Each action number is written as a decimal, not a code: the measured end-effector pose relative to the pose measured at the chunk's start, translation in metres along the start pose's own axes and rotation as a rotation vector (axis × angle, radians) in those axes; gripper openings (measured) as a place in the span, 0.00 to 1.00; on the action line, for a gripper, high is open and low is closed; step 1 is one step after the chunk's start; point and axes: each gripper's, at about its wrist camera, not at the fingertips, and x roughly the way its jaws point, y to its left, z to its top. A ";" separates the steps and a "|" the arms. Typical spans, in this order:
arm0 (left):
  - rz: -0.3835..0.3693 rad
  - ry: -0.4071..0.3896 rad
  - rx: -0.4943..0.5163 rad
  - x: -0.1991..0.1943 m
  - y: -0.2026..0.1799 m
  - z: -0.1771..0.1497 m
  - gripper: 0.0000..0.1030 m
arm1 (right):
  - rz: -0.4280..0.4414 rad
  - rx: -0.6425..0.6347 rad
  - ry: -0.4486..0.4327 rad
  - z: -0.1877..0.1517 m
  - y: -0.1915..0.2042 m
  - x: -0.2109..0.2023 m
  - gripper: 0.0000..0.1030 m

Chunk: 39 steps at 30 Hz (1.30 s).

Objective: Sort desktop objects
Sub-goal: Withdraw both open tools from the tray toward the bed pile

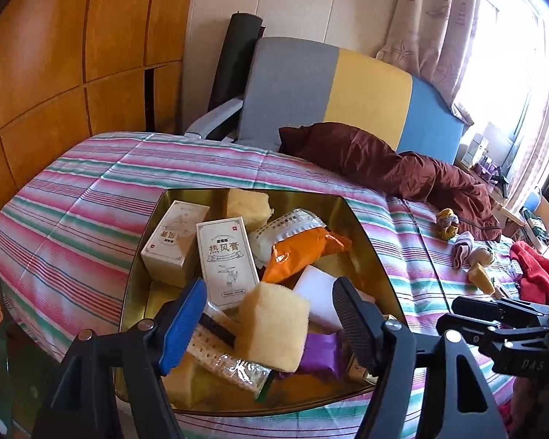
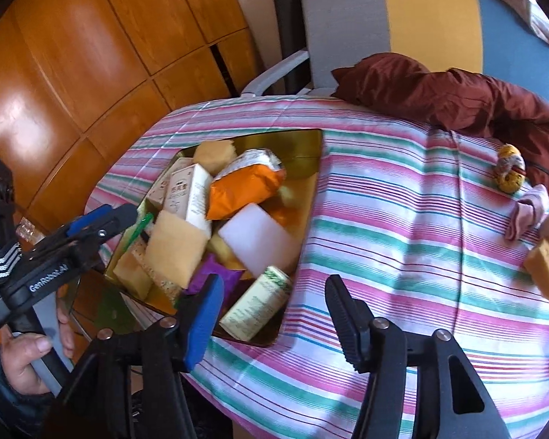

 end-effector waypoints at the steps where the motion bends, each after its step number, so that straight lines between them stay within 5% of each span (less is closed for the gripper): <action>1: -0.005 0.002 0.005 0.000 -0.002 0.001 0.70 | -0.007 0.003 -0.001 0.000 -0.003 -0.002 0.58; 16: -0.107 0.025 0.138 0.009 -0.058 0.013 0.70 | -0.169 0.156 -0.003 -0.002 -0.100 -0.052 0.58; 30: -0.203 0.078 0.257 0.024 -0.120 0.008 0.70 | -0.382 0.624 0.025 -0.048 -0.286 -0.128 0.66; 39: -0.260 0.124 0.360 0.036 -0.167 -0.001 0.70 | -0.408 0.817 0.088 -0.079 -0.347 -0.113 0.69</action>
